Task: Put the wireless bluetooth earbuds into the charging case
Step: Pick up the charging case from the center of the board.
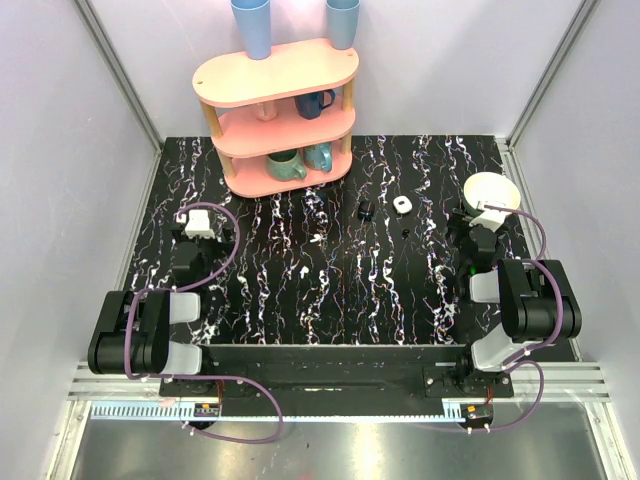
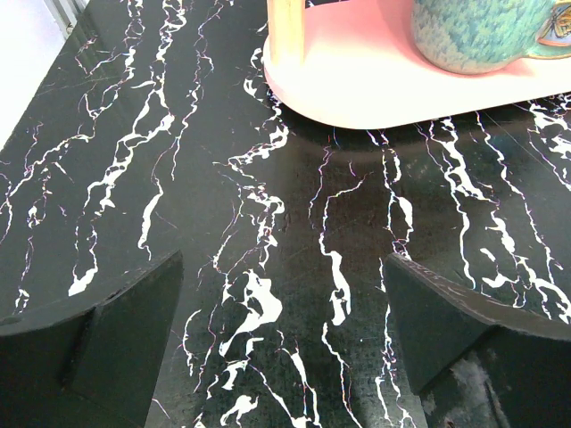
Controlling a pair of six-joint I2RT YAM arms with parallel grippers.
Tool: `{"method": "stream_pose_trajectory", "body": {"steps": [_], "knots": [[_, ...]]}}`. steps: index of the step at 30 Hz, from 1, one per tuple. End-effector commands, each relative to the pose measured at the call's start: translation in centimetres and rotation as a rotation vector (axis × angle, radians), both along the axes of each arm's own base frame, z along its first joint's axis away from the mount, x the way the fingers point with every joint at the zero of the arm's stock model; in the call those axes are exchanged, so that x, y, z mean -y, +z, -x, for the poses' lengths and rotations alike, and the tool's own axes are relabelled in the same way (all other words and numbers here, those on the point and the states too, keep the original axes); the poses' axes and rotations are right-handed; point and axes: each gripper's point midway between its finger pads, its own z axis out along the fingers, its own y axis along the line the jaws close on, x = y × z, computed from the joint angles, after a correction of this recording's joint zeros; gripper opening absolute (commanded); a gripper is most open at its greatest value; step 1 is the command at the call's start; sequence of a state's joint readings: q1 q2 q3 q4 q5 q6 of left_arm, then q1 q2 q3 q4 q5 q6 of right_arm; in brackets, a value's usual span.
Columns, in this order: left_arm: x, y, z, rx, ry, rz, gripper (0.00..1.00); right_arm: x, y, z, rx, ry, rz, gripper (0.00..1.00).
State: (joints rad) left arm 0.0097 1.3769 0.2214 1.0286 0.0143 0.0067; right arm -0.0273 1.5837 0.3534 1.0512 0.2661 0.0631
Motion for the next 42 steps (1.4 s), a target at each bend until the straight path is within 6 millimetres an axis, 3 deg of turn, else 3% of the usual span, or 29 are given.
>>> {"method": "stream_pose_trajectory", "body": {"steps": [1, 9, 11, 12, 13, 14, 15, 16, 17, 18, 19, 21, 22, 24, 27, 28, 30, 34, 36, 42], "knots": [[0.1, 2.5, -1.1, 0.082, -0.008, -0.004, 0.99, -0.4, 2.0, -0.8, 0.059, 0.028, -0.001, 1.00], [0.0, 2.7, -1.1, 0.088, 0.006, 0.002, 0.99, -0.3, 2.4, -0.6, 0.082, 0.019, -0.009, 1.00], [-1.9, 3.8, -0.4, 0.086, 0.122, 0.028, 0.99, -0.2, 2.3, 0.0, 0.053, 0.009, -0.013, 1.00], [-2.2, 6.0, -1.0, 0.102, 0.154, 0.062, 0.99, 0.6, 4.4, 0.2, 0.065, -0.047, -0.018, 1.00], [-3.2, 7.2, -0.9, 0.086, 0.226, 0.109, 0.99, 1.2, 8.2, -1.4, 0.096, -0.086, -0.031, 1.00], [-2.9, 6.2, 0.5, -0.050, 0.251, 0.169, 0.99, 1.3, 6.0, -0.1, -0.079, -0.143, -0.123, 1.00], [-2.0, 10.1, -0.4, -0.027, 0.216, 0.238, 0.99, 1.3, 8.4, 0.2, -0.074, -0.182, -0.180, 1.00], [-0.8, 10.8, -0.1, -0.068, 0.166, 0.271, 0.99, 0.7, 12.4, -1.0, -0.035, -0.157, -0.229, 1.00], [-0.6, 10.1, 1.5, -0.158, 0.185, 0.304, 0.99, -0.4, 12.3, -0.4, -0.107, -0.105, -0.240, 1.00], [-0.2, 11.4, 1.8, -0.154, 0.179, 0.348, 0.99, -1.8, 13.1, -0.1, -0.137, -0.028, -0.262, 1.00], [0.1, 12.1, 2.4, -0.159, 0.161, 0.346, 0.99, -2.0, 14.6, 0.0, -0.122, -0.032, -0.288, 1.00], [0.1, 14.3, 4.2, -0.130, 0.145, 0.314, 0.99, -1.0, 13.4, 2.2, -0.148, -0.217, -0.462, 1.00], [0.1, 15.2, 4.9, -0.112, 0.133, 0.305, 0.99, -1.3, 11.8, 3.4, -0.201, -0.246, -0.504, 1.00], [-0.5, 16.9, 6.8, -0.063, 0.176, 0.331, 0.99, -3.9, 10.6, 4.1, -0.271, -0.096, -0.523, 1.00], [-3.0, 15.9, 10.2, -0.063, 0.398, 0.484, 0.99, -6.0, 8.7, 4.9, -0.368, -0.004, -0.572, 1.00], [-3.5, 16.4, 11.3, -0.030, 0.415, 0.473, 0.99, -6.4, 8.2, 5.0, -0.390, 0.021, -0.573, 1.00], [-1.8, 16.7, 11.6, -0.029, 0.261, 0.354, 0.99, -8.0, 7.9, 4.8, -0.429, 0.169, -0.522, 1.00], [-2.6, 18.3, 12.8, 0.026, 0.255, 0.246, 0.99, -9.2, 8.4, 3.3, -0.479, 0.301, -0.452, 1.00], [-2.7, 18.0, 12.4, 0.002, 0.236, 0.176, 0.99, -9.3, 7.6, 2.4, -0.508, 0.308, -0.410, 1.00], [-0.9, 15.8, 10.0, -0.098, 0.146, 0.190, 0.99, -13.1, 6.5, 0.9, -0.560, 0.385, -0.272, 1.00]]}}
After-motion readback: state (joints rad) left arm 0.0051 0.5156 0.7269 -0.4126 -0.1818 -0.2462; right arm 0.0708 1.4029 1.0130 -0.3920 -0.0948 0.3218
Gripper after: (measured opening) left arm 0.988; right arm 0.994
